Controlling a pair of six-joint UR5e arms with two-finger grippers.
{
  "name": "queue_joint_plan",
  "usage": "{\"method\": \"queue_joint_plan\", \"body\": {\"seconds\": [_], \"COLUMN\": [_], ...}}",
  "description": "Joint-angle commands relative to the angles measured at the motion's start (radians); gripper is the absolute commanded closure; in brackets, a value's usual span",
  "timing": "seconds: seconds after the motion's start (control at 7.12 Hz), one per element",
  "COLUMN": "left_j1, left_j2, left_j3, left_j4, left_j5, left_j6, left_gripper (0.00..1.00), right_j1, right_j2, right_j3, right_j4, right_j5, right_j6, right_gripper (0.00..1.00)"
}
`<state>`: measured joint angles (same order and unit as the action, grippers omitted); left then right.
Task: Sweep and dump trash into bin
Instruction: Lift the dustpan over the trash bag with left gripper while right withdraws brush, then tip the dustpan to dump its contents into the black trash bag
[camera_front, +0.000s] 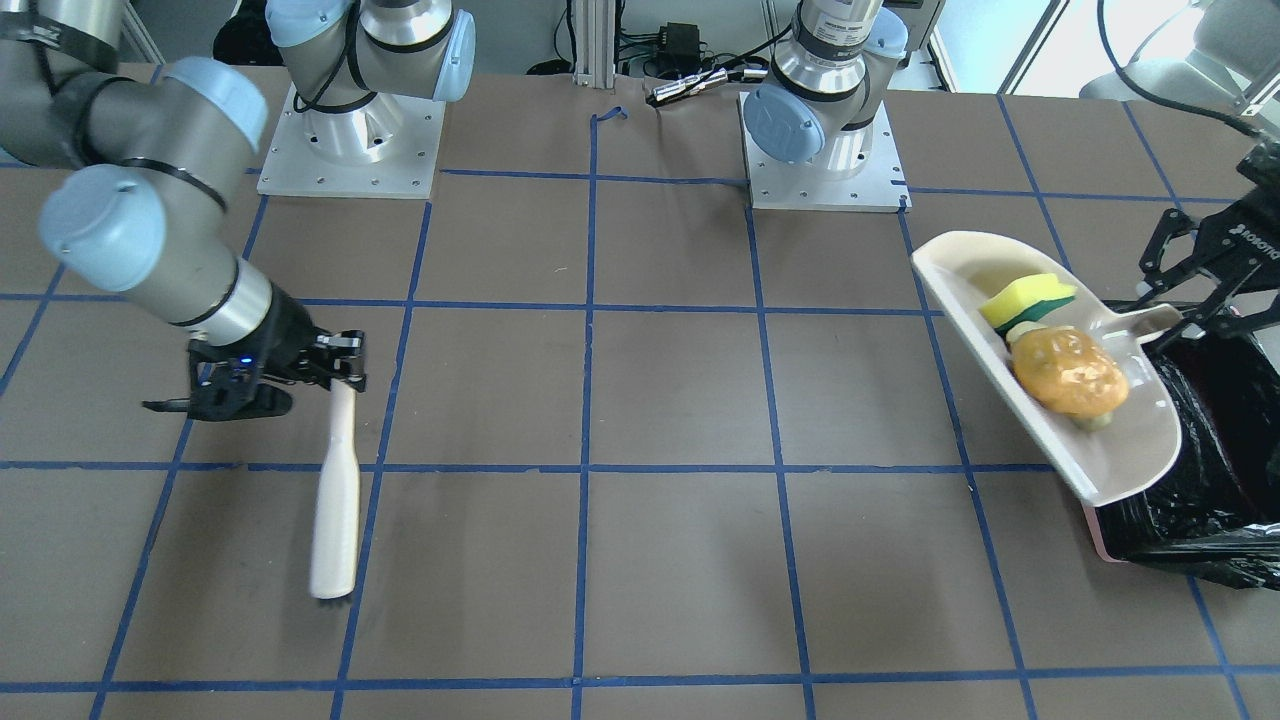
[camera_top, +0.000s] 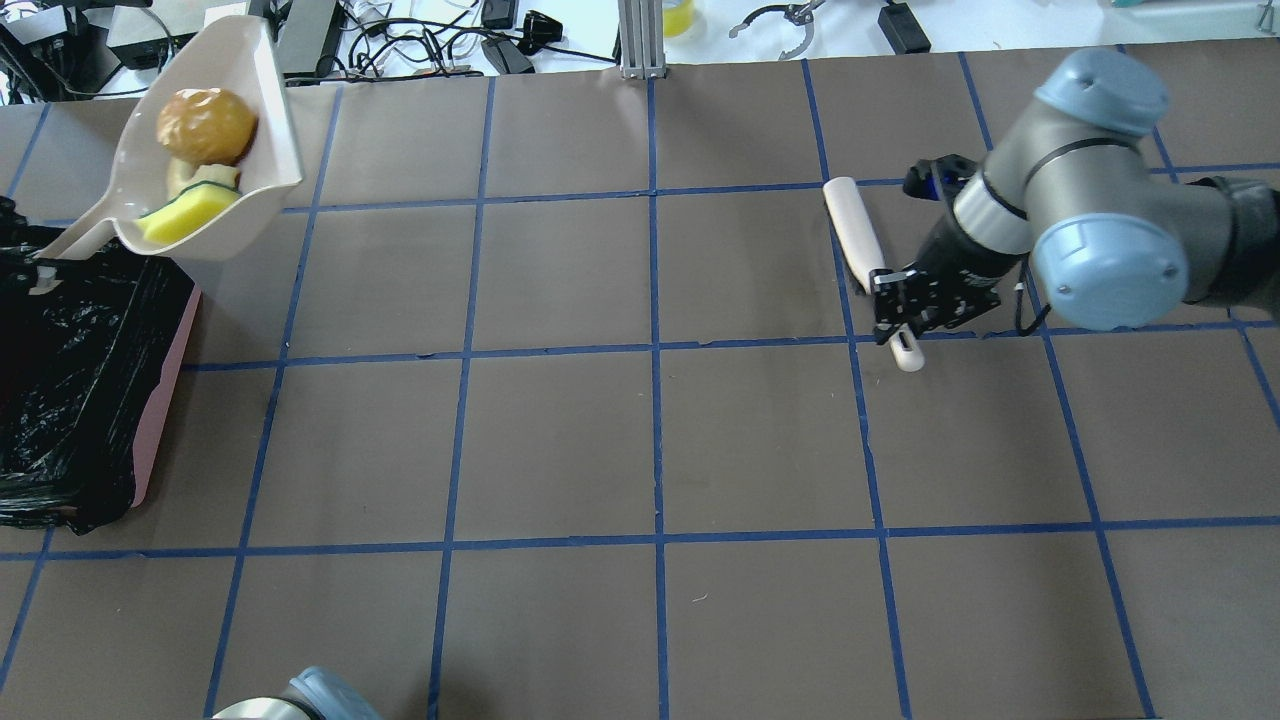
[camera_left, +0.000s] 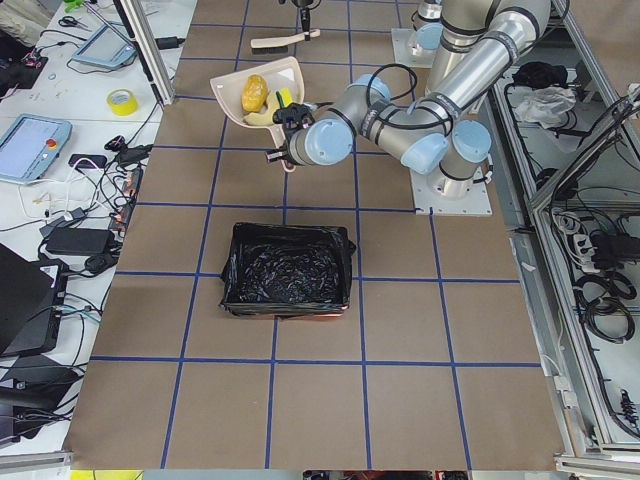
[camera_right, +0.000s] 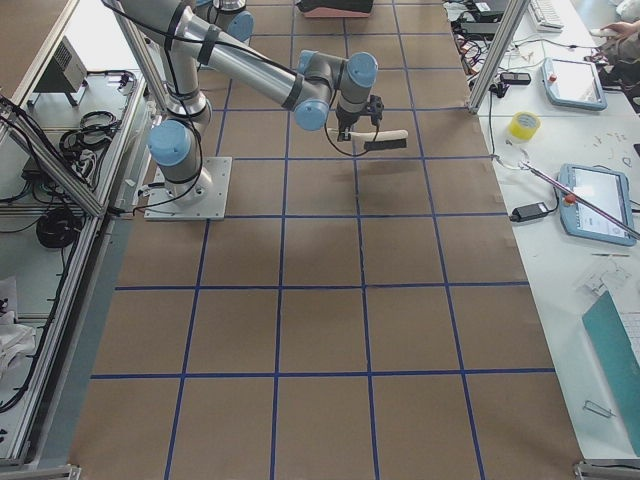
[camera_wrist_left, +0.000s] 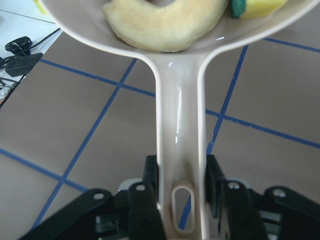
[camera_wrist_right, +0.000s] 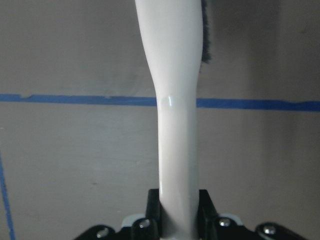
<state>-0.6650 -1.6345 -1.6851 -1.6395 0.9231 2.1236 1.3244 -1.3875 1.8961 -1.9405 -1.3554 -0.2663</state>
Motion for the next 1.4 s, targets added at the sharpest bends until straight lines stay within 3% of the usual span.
{"method": "queue_joint_plan", "body": {"seconds": [0.0,0.14,0.28,0.7,1.26], "left_j1": [0.167,0.229,0.258,0.275,0.175], "left_j2": [-0.04,-0.071,-0.096,-0.099,-0.067], "left_j3": [0.089,0.117,0.155,0.295,0.28], "left_j4": [-0.023,-0.007,0.095,0.272,0.534], "left_j5": [0.109,0.164,0.224,0.418,0.715], "left_j6": [0.14,0.162,0.162,0.159,0.148], "left_gripper": [1.0,1.0,1.0,1.0,1.0], "right_j1": [-0.234,-0.267,-0.293,-0.335,-0.355], "right_j2": [0.054,0.071,0.093,0.131,0.133], "right_j3": [-0.06,-0.068,-0.074,-0.069,-0.06], "right_j4": [0.009,0.003,0.006,0.034,0.06], "right_j5": [0.01,0.024,0.028,0.064,0.125], "right_j6": [-0.154,-0.166,-0.218,-0.297,-0.36], "right_gripper": [1.0,1.0,1.0,1.0,1.0]}}
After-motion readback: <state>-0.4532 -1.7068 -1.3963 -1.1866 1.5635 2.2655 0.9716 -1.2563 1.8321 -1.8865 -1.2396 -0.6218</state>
